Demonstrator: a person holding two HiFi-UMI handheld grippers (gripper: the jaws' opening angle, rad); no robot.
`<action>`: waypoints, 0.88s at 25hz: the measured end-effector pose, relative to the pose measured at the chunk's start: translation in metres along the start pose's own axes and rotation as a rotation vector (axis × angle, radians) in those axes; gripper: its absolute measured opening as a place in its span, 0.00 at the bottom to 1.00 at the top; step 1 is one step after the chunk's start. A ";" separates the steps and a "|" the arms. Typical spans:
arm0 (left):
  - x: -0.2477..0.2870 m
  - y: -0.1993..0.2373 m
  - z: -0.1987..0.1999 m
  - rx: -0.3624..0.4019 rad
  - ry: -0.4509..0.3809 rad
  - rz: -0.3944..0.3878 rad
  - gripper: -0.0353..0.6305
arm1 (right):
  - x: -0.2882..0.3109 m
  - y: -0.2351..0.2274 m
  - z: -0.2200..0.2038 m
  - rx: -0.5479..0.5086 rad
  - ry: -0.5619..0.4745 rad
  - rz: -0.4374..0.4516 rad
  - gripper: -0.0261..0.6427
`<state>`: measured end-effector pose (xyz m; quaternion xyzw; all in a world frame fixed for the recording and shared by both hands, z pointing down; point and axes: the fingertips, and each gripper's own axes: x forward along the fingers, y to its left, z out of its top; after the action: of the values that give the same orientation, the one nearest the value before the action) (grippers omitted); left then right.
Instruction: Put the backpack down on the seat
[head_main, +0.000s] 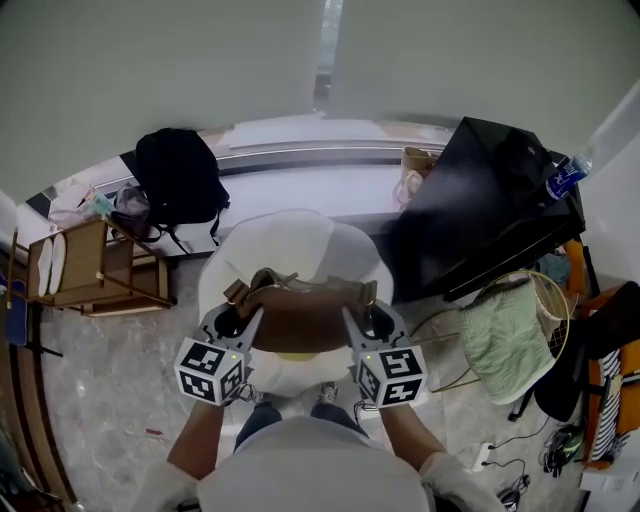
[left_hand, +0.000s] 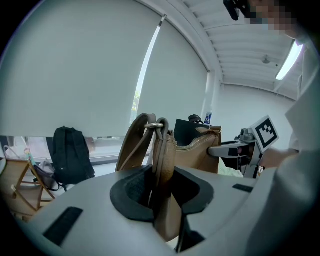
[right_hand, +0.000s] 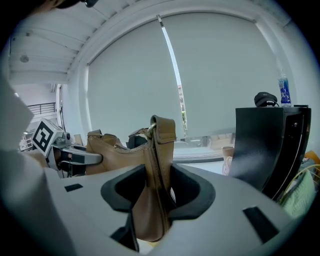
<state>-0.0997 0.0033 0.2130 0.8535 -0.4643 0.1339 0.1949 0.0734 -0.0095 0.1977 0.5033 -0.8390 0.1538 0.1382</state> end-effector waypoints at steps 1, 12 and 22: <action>0.000 0.005 0.000 0.004 0.005 -0.006 0.21 | 0.003 0.003 -0.001 0.006 0.001 -0.006 0.30; 0.030 0.042 -0.007 0.013 0.044 -0.041 0.21 | 0.044 0.000 -0.016 0.058 0.028 -0.052 0.30; 0.062 0.057 -0.029 -0.010 0.068 -0.042 0.21 | 0.074 -0.017 -0.040 0.067 0.057 -0.062 0.30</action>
<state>-0.1167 -0.0573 0.2763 0.8570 -0.4402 0.1563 0.2174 0.0580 -0.0608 0.2656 0.5290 -0.8131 0.1916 0.1496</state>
